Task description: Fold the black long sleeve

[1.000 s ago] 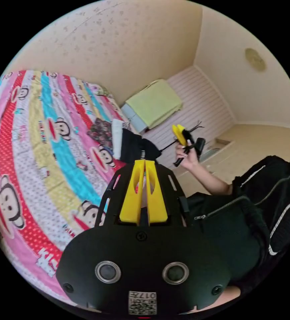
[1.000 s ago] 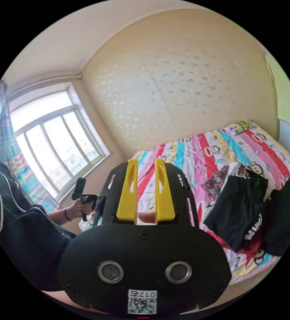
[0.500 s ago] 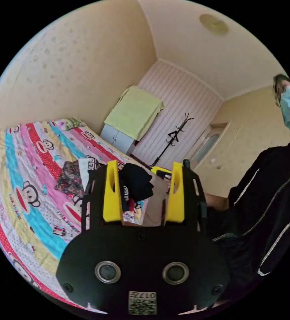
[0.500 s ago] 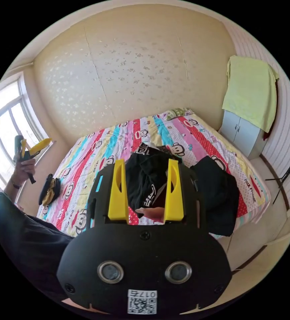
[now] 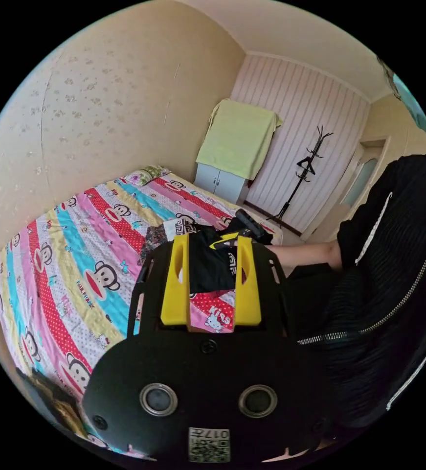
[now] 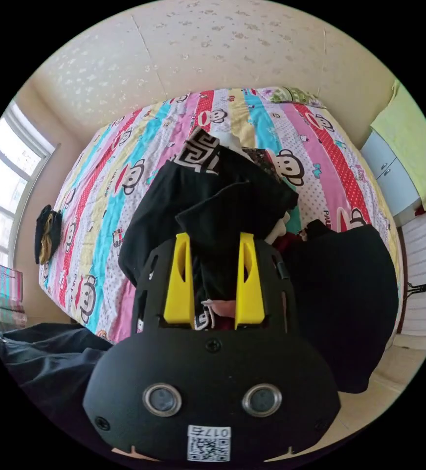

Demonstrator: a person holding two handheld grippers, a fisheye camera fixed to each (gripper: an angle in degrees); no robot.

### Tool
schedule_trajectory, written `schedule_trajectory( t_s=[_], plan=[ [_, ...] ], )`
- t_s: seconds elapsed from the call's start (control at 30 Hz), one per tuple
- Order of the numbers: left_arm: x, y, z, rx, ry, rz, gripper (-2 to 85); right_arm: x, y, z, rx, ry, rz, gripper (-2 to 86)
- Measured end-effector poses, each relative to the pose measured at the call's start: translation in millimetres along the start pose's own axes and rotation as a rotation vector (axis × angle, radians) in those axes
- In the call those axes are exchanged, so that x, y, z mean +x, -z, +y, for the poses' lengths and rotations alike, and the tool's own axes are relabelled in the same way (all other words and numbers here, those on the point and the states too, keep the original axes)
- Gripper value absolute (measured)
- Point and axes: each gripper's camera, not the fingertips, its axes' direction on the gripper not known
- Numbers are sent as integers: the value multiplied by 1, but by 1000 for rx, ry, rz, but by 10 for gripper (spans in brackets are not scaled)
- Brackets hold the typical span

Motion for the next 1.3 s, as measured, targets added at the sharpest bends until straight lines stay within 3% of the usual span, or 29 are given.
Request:
schedule_trajectory(
  t_s=[0.07, 0.13, 0.23, 0.33, 0.53, 0.6, 0.83, 1.0, 1.17, 1.3],
  plan=[
    [-8, -1, 20, -31, -17, -87, 128, -4, 17, -11, 80, -49, -81, 67],
    [-20, -3, 37, -52, -25, -118, 127, -10, 51, -21, 220, -40, -307, 60],
    [-42, -17, 60, -79, -56, -75, 136, -14, 101, -32, 381, 16, -697, 55],
    [-63, -50, 73, -79, -80, -19, 171, -45, 152, -52, 404, 186, -978, 54],
    [-84, -138, 57, -94, -87, 114, 175, -167, 281, -50, 478, 712, -920, 55],
    [-82, -155, 51, -141, -137, 168, 115, -185, 307, -43, 538, 782, -965, 57],
    [-116, -80, 65, -31, -227, 241, 61, -133, 351, -28, 707, 608, -1046, 95],
    [-175, 68, 78, 330, -299, 392, 61, -86, 371, -8, 917, 479, -1046, 118],
    [-227, 187, 89, 617, -448, 639, 65, -83, 359, -33, 816, 373, -933, 167],
    [-256, 241, 95, 711, -570, 785, 68, -86, 325, -70, 767, 273, -1166, 210]
  ],
)
